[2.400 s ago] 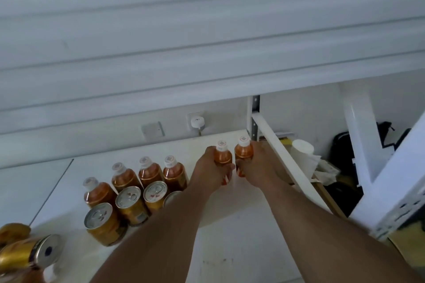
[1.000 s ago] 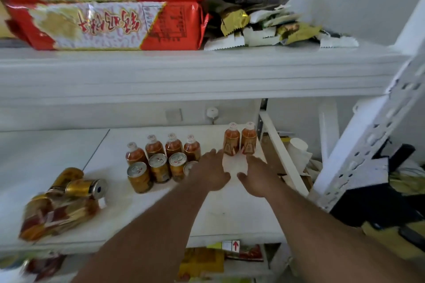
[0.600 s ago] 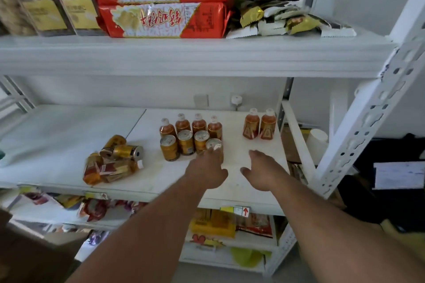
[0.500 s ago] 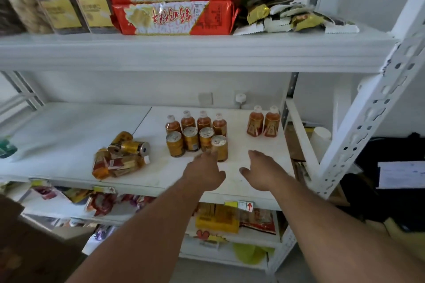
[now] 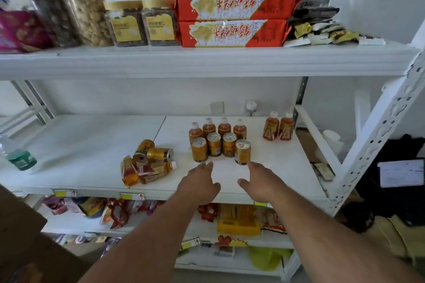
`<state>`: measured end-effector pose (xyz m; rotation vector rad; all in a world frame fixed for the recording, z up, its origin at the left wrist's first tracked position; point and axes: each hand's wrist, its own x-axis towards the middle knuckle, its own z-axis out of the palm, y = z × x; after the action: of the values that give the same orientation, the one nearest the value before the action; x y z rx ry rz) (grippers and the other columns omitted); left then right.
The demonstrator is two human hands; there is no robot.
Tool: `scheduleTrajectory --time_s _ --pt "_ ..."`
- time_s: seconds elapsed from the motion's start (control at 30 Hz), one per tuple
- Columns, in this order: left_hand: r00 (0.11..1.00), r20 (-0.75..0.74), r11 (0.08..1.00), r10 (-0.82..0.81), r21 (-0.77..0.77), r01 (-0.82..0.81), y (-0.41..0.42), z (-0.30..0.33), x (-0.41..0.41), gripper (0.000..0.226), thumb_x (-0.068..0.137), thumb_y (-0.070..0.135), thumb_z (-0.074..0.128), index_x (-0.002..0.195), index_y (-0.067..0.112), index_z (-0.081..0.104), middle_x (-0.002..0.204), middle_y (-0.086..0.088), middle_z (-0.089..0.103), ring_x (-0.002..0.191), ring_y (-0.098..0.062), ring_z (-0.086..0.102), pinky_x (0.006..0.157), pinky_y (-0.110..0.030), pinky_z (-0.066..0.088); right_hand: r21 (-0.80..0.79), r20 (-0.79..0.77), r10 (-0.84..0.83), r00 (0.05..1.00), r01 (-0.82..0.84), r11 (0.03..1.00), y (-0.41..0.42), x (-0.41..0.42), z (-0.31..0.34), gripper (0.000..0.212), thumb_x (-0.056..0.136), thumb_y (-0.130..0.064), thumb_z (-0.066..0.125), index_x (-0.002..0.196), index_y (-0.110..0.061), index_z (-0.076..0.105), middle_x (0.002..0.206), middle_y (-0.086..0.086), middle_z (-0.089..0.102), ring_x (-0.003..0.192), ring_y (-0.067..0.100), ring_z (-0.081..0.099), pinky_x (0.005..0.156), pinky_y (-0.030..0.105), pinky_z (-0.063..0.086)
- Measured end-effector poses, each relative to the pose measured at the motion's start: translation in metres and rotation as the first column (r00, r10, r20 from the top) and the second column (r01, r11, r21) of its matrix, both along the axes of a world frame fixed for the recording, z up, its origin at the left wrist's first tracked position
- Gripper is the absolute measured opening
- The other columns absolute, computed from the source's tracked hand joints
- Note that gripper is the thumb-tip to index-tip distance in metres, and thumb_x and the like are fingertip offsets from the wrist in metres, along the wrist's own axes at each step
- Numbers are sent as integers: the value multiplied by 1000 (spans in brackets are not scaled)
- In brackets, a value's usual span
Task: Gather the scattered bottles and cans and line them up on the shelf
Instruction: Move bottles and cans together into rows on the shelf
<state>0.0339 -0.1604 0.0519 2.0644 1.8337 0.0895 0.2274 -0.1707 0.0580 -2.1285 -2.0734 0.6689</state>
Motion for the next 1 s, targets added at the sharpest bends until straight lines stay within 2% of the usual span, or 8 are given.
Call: scheduleTrajectory --time_s 0.23,0.5,0.63,0.73,0.83,0.93,1.0 --pt "1000 9 1000 -29 10 29 -7 -7 -59 77 93 46 49 158 23 15 165 -2 15 148 -26 21 116 -43 31 -26 2 -20 1000 20 999 -10 -58 -8 78 102 -51 49 163 -16 15 169 6 22 150 28 31 118 41 33" --pt "998 5 998 -57 35 57 16 -10 -77 77 94 47 51 158 20 17 165 -5 17 148 -26 23 116 -41 29 -10 25 11 1000 -11 1000 20 -86 -10 79 101 -54 48 162 -16 17 168 6 24 149 28 32 117 43 35" --pt "999 13 998 -45 34 45 40 -4 -70 76 93 47 52 157 20 20 164 -5 20 147 -27 26 115 -42 33 29 31 16 999 -17 999 45 -83 -8 74 100 -54 51 158 -15 26 162 8 36 141 29 43 108 44 44" --pt "999 4 998 -48 46 48 57 6 -60 69 91 46 54 151 21 31 156 -4 35 139 -28 37 107 -45 41 53 40 16 999 -19 998 65 -76 -3 69 100 -53 51 155 -17 30 158 7 41 137 29 48 104 41 46" --pt "999 16 997 -43 65 42 74 16 -51 67 82 50 52 143 26 40 142 0 49 125 -26 51 96 -48 49 75 32 6 999 -8 997 84 -66 1 55 98 -51 55 142 -19 42 142 6 55 121 27 58 94 40 51" --pt "998 22 996 -57 68 55 93 22 -39 60 81 44 55 138 27 42 138 1 51 120 -27 54 93 -48 51 109 15 -23 1000 21 994 101 -55 4 48 96 -47 58 137 -22 47 129 5 63 111 27 62 87 40 54" --pt "997 29 996 -66 65 64 104 26 -30 52 85 37 58 135 26 45 132 1 53 117 -28 55 93 -48 51 103 22 -44 999 41 994 110 -48 5 50 95 -49 59 135 -22 49 127 6 63 110 28 61 88 42 54"
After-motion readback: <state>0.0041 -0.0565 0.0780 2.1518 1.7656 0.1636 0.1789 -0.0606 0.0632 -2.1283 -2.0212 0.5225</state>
